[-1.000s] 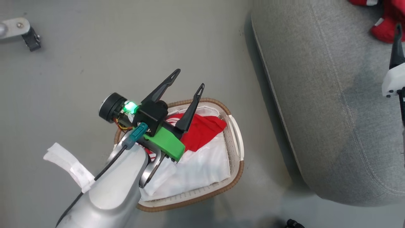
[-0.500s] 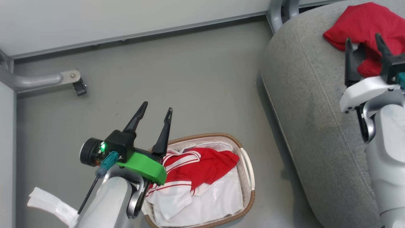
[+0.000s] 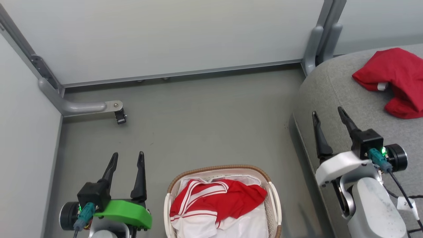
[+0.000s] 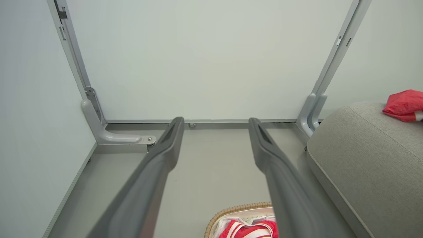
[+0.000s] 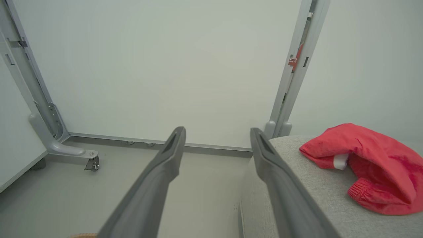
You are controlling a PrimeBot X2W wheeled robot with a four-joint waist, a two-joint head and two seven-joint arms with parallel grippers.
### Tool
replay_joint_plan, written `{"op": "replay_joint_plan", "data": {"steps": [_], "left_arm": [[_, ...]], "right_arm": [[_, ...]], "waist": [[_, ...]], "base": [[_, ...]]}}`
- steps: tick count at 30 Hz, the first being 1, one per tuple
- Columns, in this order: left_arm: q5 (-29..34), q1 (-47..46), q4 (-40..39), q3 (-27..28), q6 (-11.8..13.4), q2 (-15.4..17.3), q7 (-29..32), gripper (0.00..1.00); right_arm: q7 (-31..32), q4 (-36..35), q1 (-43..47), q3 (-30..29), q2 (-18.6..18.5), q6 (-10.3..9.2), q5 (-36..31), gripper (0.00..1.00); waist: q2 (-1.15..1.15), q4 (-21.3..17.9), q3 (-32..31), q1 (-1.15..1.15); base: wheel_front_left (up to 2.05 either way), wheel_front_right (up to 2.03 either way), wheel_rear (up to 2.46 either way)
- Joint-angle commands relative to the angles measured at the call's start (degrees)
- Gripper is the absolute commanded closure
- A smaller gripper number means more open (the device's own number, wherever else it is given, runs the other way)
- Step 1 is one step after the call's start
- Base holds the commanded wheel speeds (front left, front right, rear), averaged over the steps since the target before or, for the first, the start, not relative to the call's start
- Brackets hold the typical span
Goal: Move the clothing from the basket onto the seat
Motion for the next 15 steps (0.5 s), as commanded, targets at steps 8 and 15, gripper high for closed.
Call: {"op": "replay_joint_plan", "data": {"steps": [8,15], "left_arm": [[1.4,6.0,-1.9,4.4,-1.2,-1.3,0.0,0.00],[2.1,7.3,-2.4,5.7,-1.7,-1.7,0.0,0.00]], "right_arm": [[-0.1,-5.0,8.8,2.3,0.0,-0.08,4.1,0.00],[-0.1,-5.6,11.5,3.2,0.0,-0.08,5.8,0.00]], "waist": [[0.68,0.4,-3.2,0.01],[0.68,-0.1,-3.5,0.01]], "base": [[0.00,0.00,0.00],[0.00,0.00,0.00]]}}
